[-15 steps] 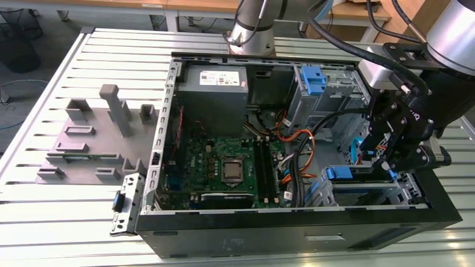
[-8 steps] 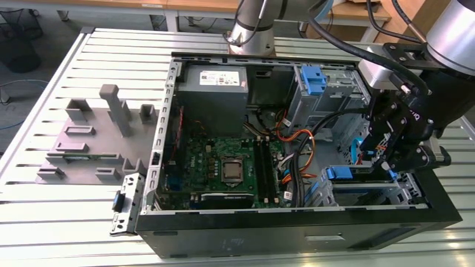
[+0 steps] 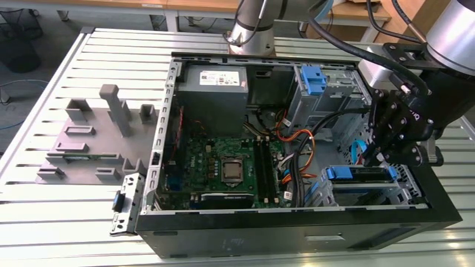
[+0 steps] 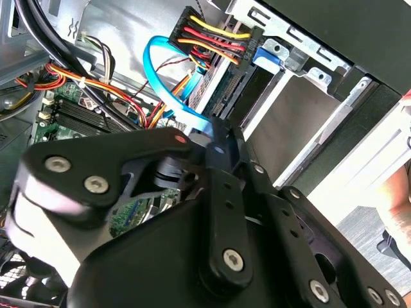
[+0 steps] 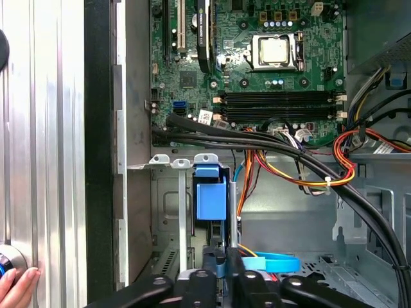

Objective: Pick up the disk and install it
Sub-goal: 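Insert the first disk wire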

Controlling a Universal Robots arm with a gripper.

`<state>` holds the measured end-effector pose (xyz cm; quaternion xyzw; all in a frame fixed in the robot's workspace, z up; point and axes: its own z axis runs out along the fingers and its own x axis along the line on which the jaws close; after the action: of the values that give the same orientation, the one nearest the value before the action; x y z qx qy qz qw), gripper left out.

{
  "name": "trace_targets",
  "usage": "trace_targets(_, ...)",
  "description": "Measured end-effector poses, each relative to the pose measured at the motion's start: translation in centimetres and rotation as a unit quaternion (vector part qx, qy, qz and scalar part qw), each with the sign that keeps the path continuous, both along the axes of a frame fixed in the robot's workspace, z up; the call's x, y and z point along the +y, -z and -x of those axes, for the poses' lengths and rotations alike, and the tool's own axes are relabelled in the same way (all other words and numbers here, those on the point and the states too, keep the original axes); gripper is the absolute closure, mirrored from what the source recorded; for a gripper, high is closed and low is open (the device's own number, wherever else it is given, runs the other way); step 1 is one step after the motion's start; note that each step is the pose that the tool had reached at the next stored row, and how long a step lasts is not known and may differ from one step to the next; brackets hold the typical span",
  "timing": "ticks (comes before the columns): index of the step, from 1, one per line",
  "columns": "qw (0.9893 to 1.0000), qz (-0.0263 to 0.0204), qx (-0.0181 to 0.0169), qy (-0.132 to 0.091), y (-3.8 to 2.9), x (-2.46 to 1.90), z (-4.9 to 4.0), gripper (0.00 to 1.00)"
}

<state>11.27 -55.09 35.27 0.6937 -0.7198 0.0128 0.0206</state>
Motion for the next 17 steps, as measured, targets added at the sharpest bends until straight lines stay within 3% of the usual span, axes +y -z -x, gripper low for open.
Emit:
trace_targets(2,1.0000,0.0000,0.0000,0.000,0.00,0.00,0.00,0.84)
trace_targets(17,1.0000,0.0001,-0.0001,0.000,0.36,0.00,-0.18,0.84)
